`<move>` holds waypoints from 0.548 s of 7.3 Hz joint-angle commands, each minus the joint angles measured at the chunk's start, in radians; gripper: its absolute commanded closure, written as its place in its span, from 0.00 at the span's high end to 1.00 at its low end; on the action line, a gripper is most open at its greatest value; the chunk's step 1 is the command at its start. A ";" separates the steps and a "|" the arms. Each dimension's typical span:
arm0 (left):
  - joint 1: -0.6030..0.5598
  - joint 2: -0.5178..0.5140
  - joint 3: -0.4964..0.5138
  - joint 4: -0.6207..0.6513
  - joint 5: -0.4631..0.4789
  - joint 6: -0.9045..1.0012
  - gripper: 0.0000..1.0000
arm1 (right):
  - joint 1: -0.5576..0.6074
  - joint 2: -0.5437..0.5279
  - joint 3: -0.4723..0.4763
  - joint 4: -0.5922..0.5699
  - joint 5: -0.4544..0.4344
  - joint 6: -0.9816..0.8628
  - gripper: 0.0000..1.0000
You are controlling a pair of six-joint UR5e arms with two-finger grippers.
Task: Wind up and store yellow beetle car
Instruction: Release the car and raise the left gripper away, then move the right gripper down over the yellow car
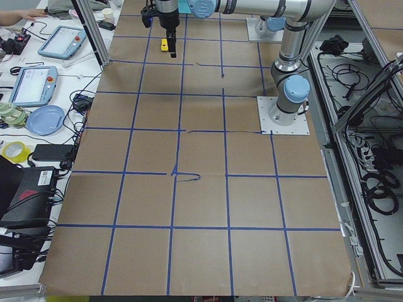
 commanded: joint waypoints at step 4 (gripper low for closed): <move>-0.106 0.091 -0.117 0.041 0.004 0.002 1.00 | 0.007 0.068 0.037 -0.052 -0.013 -0.121 1.00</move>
